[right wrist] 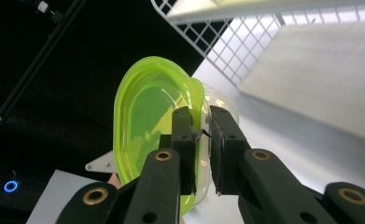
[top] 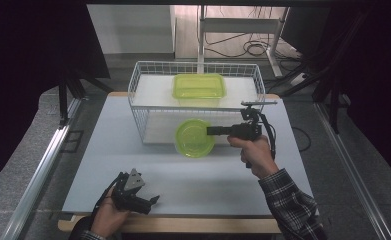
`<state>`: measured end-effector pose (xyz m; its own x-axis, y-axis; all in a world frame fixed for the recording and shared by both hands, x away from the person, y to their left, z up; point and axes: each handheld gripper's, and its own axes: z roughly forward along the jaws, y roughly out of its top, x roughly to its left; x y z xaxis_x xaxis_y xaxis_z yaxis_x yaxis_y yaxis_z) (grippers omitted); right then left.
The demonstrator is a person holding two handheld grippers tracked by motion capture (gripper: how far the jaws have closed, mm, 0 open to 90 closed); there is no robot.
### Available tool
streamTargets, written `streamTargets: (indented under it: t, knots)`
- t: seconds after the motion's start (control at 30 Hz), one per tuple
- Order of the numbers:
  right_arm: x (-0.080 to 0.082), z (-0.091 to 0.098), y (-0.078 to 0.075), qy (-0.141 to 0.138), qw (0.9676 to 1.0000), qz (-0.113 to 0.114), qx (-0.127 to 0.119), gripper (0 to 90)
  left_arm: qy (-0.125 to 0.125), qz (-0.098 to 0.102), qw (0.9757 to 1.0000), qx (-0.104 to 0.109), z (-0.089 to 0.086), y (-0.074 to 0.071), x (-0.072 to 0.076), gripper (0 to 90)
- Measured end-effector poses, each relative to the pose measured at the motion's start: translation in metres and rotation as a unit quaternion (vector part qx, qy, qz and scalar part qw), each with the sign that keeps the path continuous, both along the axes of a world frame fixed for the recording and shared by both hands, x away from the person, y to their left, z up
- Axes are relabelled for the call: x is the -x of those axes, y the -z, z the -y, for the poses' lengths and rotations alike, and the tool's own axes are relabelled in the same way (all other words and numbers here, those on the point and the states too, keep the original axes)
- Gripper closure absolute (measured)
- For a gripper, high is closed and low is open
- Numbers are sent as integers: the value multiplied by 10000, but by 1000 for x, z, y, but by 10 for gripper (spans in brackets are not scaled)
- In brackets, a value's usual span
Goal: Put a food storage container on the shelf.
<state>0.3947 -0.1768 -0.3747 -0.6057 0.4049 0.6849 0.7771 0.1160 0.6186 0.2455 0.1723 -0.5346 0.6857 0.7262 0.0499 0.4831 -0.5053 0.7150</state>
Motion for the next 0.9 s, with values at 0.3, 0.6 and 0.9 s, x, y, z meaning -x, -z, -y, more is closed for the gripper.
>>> streamTargets:
  t: [0.3, 0.6, 0.9]
  knots:
    - [-8, 5, -27, 192, 9996, 161, -120, 811, 7, -19, 10000, -5, 0, 0, 0, 21]
    - [-19, 7, -52, 383, 9985, 350, -188, 811, -10, -25, 10000, 2, 0, 0, 0, 21]
    - [-32, 5, -72, 616, 9965, 517, -235, 811, -24, -60, 10000, 32, -1, 0, 0, 22]
